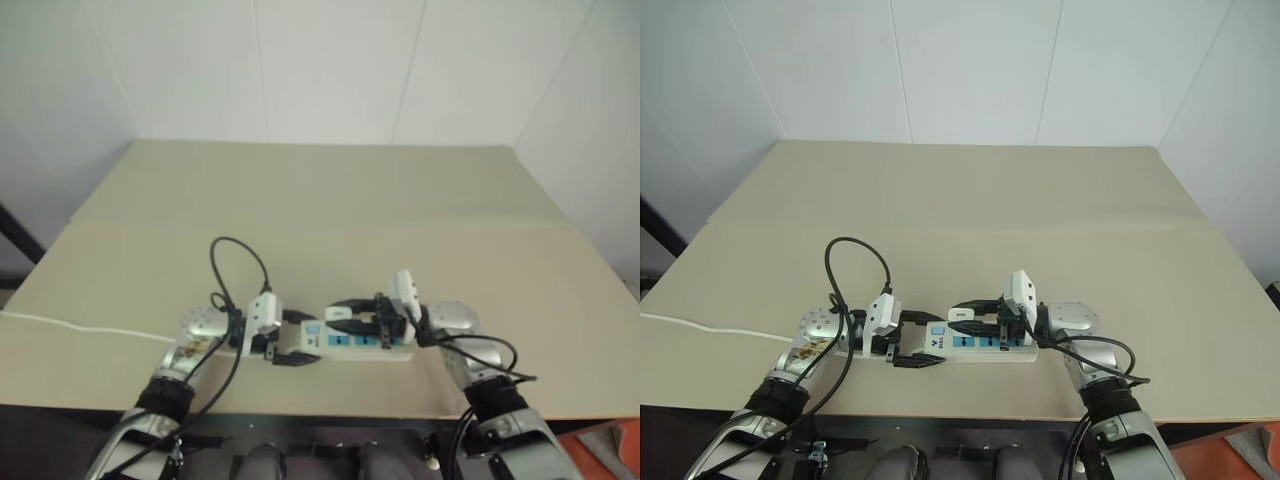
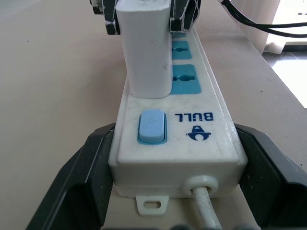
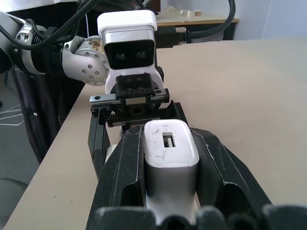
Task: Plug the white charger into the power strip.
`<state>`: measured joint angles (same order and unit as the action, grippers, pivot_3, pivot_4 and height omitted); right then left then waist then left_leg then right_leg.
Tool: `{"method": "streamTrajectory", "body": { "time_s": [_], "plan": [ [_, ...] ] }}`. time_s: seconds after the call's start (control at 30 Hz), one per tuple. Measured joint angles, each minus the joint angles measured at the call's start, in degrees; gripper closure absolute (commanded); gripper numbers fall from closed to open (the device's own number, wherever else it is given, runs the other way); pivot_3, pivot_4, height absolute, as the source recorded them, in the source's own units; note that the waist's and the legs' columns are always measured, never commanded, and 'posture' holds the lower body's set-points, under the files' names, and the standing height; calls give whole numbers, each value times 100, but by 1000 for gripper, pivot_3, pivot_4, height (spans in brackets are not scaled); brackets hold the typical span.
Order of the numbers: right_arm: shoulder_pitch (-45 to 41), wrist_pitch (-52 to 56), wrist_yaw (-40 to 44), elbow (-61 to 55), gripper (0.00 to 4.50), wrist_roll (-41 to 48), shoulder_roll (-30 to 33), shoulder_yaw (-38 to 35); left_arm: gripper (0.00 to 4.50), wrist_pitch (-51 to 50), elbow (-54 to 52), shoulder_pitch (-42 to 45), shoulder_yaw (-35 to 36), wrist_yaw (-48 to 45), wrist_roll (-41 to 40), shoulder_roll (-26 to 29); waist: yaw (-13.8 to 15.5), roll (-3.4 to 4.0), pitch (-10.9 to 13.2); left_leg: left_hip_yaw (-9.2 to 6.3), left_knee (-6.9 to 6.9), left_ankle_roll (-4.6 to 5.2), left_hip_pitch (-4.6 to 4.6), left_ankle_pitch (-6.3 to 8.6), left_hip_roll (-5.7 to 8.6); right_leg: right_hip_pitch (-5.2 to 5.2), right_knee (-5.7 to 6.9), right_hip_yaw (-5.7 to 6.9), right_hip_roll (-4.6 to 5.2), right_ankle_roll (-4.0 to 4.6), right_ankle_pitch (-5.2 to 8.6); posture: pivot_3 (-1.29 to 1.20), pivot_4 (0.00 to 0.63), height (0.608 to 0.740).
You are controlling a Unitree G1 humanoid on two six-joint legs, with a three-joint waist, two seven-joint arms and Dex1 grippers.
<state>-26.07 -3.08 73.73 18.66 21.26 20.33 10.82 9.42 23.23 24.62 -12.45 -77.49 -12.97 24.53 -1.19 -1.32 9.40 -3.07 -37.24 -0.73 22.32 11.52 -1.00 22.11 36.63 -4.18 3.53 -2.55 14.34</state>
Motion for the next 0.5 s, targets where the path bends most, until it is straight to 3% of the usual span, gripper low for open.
{"method": "streamTrajectory", "body": {
  "time_s": [0.5],
  "plan": [
    [80,27,-58,-15,3387,0,25,46,1232,-54,0,-8,-3,-5,10,14,4,-2,-25,0,27,0,-15,0,0,-2,-3,-1,-1,9,6,0,150,740]
  ]
}}
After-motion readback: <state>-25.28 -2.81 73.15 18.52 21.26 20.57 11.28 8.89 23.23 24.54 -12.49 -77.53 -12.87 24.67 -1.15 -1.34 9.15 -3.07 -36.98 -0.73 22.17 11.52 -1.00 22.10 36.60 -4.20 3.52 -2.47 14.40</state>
